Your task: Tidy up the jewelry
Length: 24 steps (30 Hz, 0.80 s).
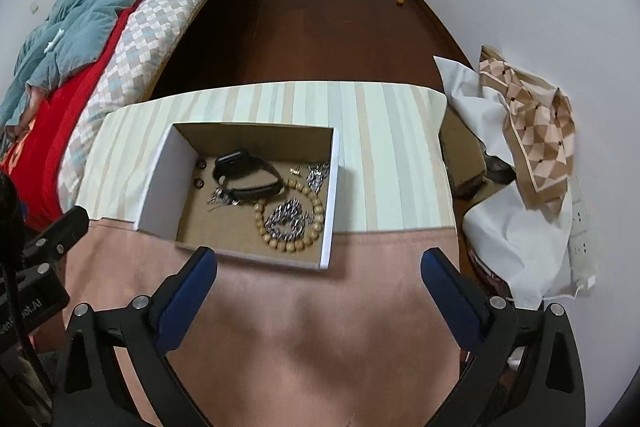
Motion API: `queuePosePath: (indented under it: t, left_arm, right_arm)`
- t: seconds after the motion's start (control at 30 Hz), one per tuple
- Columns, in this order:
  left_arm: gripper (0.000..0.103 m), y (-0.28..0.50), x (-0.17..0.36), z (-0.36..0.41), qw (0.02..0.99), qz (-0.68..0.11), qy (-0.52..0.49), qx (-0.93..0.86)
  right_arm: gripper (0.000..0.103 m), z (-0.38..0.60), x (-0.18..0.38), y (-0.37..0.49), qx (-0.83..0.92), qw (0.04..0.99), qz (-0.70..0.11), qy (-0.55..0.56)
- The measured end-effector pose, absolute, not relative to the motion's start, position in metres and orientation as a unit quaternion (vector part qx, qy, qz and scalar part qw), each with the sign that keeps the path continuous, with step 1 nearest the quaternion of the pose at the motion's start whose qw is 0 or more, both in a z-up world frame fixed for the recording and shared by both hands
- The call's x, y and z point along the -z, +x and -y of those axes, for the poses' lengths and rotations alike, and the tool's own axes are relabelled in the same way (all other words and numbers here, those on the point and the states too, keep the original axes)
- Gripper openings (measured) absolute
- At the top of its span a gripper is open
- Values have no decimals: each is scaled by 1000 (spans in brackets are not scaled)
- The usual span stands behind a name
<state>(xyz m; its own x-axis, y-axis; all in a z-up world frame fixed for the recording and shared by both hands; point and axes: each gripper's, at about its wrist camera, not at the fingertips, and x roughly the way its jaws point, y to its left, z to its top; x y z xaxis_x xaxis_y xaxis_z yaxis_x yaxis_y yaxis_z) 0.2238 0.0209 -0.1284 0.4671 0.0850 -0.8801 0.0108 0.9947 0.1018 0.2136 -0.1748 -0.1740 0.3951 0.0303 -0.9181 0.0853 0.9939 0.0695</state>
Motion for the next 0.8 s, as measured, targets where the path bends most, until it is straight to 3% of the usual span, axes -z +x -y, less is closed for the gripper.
queuePosePath:
  t: [0.8]
  left_arm:
    - [102, 49, -24, -27, 918, -396, 6, -5]
  right_arm:
    - [103, 185, -15, 24, 38, 914, -401, 43]
